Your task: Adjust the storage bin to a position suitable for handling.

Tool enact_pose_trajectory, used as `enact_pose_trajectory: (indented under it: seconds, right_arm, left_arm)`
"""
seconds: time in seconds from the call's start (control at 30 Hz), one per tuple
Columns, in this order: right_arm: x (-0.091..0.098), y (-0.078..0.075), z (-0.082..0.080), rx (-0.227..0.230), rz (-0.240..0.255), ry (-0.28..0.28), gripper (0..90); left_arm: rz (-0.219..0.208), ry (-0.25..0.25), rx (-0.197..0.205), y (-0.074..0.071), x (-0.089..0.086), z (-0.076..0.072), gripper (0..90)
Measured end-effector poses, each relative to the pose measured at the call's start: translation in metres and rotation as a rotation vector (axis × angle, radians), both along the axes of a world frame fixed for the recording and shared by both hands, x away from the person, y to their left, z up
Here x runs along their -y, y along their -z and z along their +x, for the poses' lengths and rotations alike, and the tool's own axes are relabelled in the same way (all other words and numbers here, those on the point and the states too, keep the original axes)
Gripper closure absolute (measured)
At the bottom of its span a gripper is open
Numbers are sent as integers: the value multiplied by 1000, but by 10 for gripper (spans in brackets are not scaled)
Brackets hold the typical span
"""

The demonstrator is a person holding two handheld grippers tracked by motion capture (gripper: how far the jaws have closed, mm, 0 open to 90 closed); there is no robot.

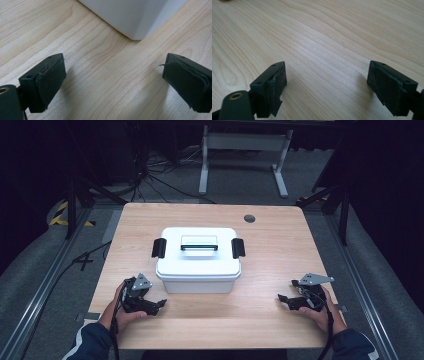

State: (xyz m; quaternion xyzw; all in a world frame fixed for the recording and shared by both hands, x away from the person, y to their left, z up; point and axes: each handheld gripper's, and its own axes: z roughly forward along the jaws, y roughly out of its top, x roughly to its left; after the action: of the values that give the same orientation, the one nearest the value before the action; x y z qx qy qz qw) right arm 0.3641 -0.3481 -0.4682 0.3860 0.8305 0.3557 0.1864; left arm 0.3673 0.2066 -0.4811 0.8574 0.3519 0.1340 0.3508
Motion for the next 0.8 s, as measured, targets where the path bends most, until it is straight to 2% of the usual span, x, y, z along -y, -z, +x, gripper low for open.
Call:
enact_pose_trajectory:
  seconds: [0.2, 0.53, 0.6, 0.7, 0.8]
  right_arm:
    - [0, 0, 0, -1, 2, 4, 155]
    - [3, -2, 2, -19, -14, -3, 151]
    - [5, -4, 3, -27, -29, -21, 170]
    - [9, -8, 5, -47, -44, -49, 249]
    - [9, -13, 8, -60, -44, -63, 265]
  left_arm:
    - [-8, -6, 6, 1, 0, -2, 55]
    - [0, 17, -3, 0, -2, -2, 54]
    - [1, 23, -5, 0, -2, -2, 50]
    - [-1, 22, 1, 1, -2, -1, 46]
    - [-1, 21, 1, 1, -2, -1, 46]
